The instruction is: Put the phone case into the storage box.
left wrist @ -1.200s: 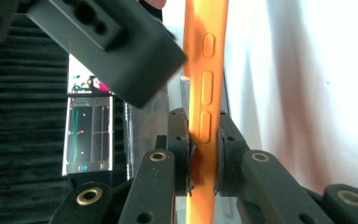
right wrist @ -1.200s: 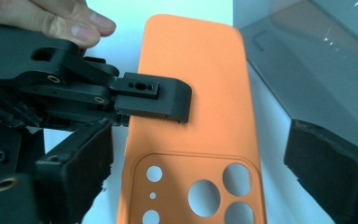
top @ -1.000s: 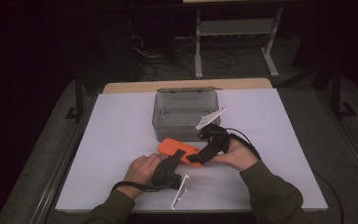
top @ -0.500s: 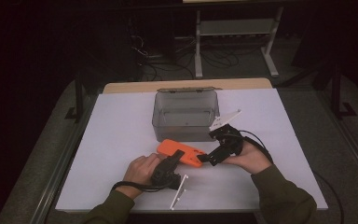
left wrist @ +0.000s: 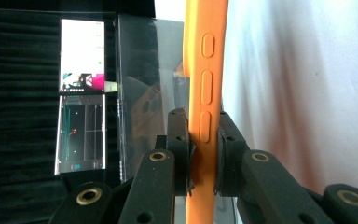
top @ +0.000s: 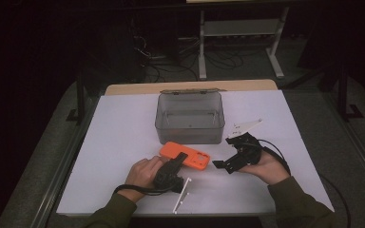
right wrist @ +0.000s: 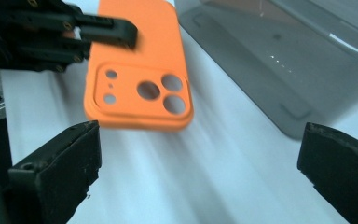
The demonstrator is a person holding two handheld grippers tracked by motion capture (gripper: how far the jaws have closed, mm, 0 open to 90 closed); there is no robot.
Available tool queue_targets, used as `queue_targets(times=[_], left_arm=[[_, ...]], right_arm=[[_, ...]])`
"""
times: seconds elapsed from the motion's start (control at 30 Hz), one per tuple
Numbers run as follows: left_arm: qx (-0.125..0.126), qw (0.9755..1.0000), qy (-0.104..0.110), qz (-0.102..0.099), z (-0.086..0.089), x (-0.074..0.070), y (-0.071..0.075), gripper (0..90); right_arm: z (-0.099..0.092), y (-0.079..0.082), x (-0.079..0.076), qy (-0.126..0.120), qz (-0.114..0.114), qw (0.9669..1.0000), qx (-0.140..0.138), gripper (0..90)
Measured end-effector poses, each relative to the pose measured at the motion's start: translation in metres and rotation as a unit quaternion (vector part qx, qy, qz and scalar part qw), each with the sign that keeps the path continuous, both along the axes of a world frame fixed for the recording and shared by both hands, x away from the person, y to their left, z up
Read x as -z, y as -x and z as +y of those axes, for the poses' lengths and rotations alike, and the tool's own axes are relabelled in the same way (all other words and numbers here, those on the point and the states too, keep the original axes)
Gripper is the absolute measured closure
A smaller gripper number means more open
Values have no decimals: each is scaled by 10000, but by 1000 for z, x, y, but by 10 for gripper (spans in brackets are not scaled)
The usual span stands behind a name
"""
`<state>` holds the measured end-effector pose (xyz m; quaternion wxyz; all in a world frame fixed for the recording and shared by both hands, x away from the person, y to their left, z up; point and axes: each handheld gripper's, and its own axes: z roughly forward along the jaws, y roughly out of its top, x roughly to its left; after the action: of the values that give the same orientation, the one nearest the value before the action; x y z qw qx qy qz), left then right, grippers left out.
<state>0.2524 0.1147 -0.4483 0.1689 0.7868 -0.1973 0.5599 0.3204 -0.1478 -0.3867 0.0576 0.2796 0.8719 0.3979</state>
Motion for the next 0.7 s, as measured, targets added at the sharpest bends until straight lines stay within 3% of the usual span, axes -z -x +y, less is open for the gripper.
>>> queue_targets(times=[0.47, 0.7], left_arm=[[-17, 10000, -9, -22, 1, -1, 0, 791], [-21, 10000, -15, -27, 1, -1, 1, 791]], right_arm=[[-23, 17, 26, -179, -202, 9986, 461, 0], [-27, 27, 39, -101, -192, 9984, 525, 0]])
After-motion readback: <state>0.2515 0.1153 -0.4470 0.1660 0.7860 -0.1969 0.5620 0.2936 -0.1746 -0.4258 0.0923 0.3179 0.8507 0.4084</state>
